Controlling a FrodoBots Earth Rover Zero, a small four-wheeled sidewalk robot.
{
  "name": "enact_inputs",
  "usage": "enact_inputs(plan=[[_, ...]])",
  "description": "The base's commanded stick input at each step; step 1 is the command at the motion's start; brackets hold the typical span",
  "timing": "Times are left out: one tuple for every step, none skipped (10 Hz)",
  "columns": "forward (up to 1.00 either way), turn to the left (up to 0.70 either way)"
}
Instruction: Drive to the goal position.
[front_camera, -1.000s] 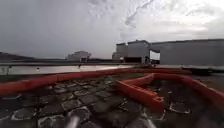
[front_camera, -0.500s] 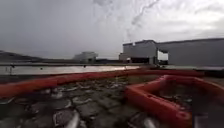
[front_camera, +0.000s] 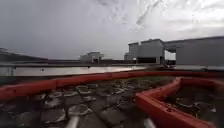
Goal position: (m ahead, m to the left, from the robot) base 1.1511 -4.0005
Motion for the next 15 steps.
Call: enact_inputs(plan=[[0.7, 0.0], [0.7, 0.0], [0.7, 0.0], [0.7, 0.0], [0.7, 0.0], [0.7, 0.0], [0.7, 0.0], [0.7, 0.0], [0.7, 0.0], [0.7, 0.0], [0.7, 0.0], [0.7, 0.0], [0.7, -0.06], [0.7, -0.3], [0.7, -0.33]])
